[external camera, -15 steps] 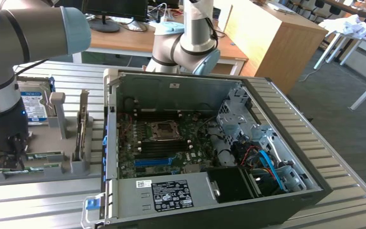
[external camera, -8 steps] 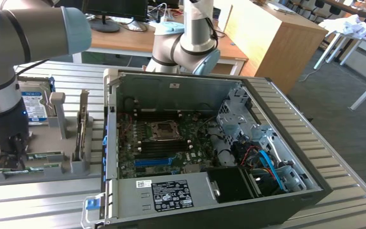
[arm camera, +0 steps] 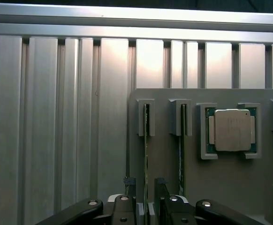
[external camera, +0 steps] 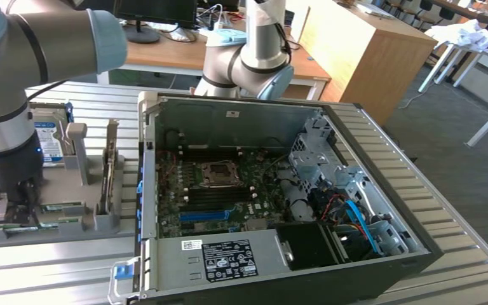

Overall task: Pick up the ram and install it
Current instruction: 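Pick up the ram and move it above insertion slot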

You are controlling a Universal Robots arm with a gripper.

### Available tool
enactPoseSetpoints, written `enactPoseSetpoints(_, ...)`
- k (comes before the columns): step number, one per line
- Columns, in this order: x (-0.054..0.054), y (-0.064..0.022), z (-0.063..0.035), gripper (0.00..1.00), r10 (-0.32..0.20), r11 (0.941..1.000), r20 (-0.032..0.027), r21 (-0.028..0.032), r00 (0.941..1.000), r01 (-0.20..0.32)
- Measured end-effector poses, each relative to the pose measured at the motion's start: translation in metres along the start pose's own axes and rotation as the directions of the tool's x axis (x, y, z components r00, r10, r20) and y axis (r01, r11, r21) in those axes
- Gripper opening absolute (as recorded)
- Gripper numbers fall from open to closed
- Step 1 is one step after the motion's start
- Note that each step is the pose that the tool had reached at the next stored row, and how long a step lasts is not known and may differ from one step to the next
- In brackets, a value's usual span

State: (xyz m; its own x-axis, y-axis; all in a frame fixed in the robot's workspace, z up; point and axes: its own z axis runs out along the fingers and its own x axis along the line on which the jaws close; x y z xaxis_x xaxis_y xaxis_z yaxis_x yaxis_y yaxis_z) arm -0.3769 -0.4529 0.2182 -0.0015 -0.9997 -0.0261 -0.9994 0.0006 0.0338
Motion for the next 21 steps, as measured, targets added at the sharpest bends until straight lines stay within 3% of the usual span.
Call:
enactPoseSetpoints(9,0.0003,-0.0086,-0.0002,0.3,-0.004,1.0,0.0003,0.0,1.0,0.004)
enactPoseSetpoints(21,0.0005,-0.009,0.0076,0.3,-0.004,1.0,0.0003,0.0005,1.0,0.004)
